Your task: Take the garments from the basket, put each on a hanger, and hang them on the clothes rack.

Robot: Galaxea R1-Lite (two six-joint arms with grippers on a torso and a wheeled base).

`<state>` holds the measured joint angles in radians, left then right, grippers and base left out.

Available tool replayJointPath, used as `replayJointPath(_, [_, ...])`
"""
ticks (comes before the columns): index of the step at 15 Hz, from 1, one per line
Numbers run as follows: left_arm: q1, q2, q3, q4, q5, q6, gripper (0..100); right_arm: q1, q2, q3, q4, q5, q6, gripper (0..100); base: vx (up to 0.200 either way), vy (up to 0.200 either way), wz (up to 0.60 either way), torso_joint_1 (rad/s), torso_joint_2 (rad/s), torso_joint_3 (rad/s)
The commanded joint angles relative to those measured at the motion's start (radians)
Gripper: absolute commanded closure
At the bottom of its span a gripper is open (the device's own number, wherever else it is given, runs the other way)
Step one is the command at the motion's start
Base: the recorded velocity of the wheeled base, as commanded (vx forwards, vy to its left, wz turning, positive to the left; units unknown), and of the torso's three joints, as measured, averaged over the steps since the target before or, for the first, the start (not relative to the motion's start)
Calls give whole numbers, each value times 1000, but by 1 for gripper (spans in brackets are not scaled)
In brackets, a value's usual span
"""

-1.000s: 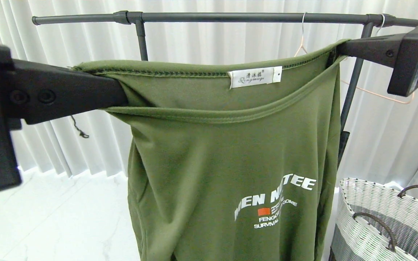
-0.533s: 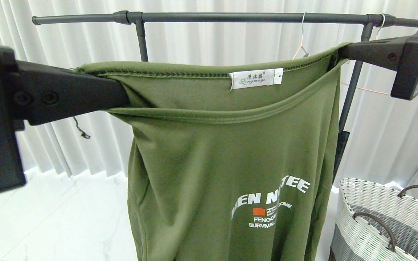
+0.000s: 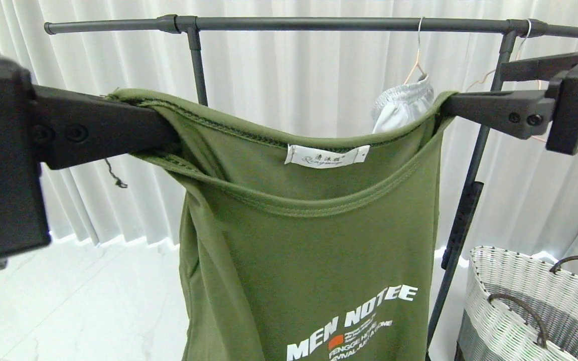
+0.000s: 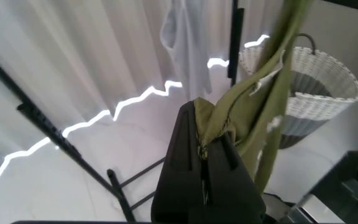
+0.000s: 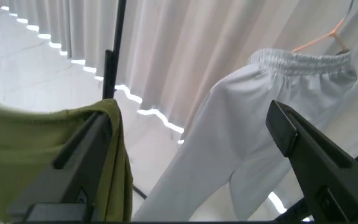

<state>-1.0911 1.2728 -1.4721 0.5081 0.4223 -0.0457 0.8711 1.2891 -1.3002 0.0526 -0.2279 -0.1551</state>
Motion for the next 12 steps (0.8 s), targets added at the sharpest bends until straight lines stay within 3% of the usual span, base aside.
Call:
replayJointPath(1, [43, 7, 1, 0, 4, 0, 100, 0, -70, 65, 3, 9, 0, 0, 0, 0, 0, 0, 0, 0])
replayJointPath(3, [108, 22, 6, -2, 26, 0, 100, 0, -133, 131, 6, 59, 0, 0, 0, 0, 0, 0, 0, 0])
replayJointPath(9, [152, 40, 41, -11, 101, 0, 100, -1, -221, 210, 52, 153, 0, 0, 0, 0, 0, 0, 0, 0])
replayJointPath(12, [158, 40, 50, -13, 107, -2, 100, -1, -234, 228, 66, 163, 5, 0, 0, 0, 0, 0, 0, 0])
